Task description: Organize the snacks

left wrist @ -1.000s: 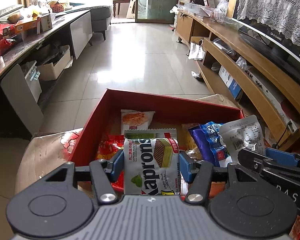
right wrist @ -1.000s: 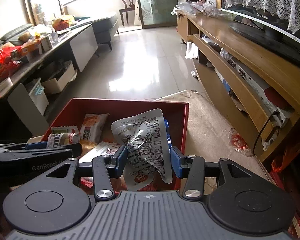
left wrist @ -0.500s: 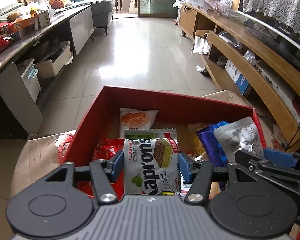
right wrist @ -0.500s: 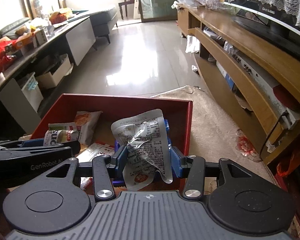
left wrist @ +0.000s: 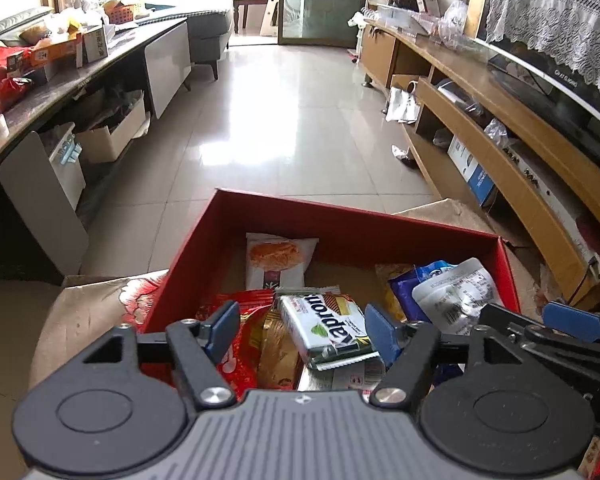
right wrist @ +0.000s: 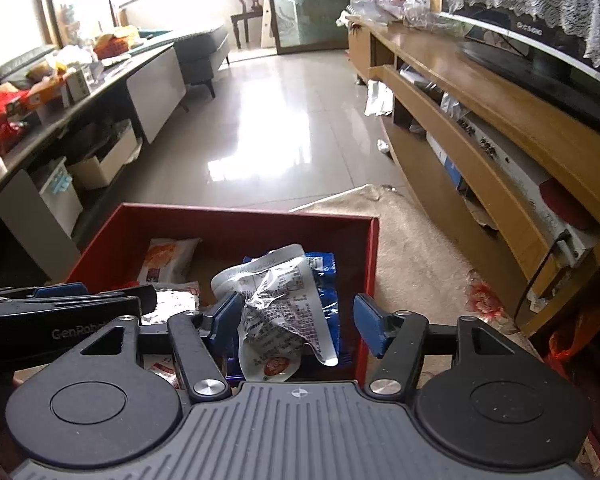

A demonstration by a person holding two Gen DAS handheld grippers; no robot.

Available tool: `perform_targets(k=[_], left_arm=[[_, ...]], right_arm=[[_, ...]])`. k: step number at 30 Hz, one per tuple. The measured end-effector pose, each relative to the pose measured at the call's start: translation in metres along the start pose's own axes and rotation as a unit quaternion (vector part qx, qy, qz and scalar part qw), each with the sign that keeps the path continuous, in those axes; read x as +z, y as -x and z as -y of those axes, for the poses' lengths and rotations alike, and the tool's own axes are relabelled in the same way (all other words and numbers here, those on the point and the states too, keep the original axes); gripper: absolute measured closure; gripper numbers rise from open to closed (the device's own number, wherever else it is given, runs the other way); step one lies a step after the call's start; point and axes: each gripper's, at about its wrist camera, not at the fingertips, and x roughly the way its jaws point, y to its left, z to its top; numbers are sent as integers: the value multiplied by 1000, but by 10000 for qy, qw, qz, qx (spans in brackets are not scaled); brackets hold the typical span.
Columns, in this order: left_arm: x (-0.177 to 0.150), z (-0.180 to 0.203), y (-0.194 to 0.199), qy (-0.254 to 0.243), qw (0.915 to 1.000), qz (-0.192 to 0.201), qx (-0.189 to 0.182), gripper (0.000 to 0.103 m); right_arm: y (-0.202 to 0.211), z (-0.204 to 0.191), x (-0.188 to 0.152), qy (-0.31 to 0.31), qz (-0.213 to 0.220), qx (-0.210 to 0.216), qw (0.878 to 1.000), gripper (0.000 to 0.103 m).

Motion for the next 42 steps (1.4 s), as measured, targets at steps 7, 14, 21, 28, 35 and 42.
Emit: perform_targets(k=[7, 14, 21, 28, 35, 42], left_arm=[[-20, -8, 17, 12, 9999, -94, 48, 31], [-53, -9, 40, -83, 9998, -184, -3, 31], [-91, -7, 69, -167, 9994, -256, -154, 23], [-122, -4, 87, -349, 9988, -302, -154, 21], [-138, -7, 103, -360, 9991, -211, -91, 11], [-149, -10, 117, -334, 9994, -131, -2, 4]], right_arm=[[17, 2, -13, -16, -53, -233, 9997, 30], [38, 3, -34, -135, -138, -302, 9994, 28], [60, -2, -65, -96, -287, -325, 9990, 26], [83, -9, -92, -52, -313, -358, 9989, 24], [98, -9, -115, -54, -426, -509, 9978, 24], [109, -13, -129, -38, -455, -492, 9977, 24]])
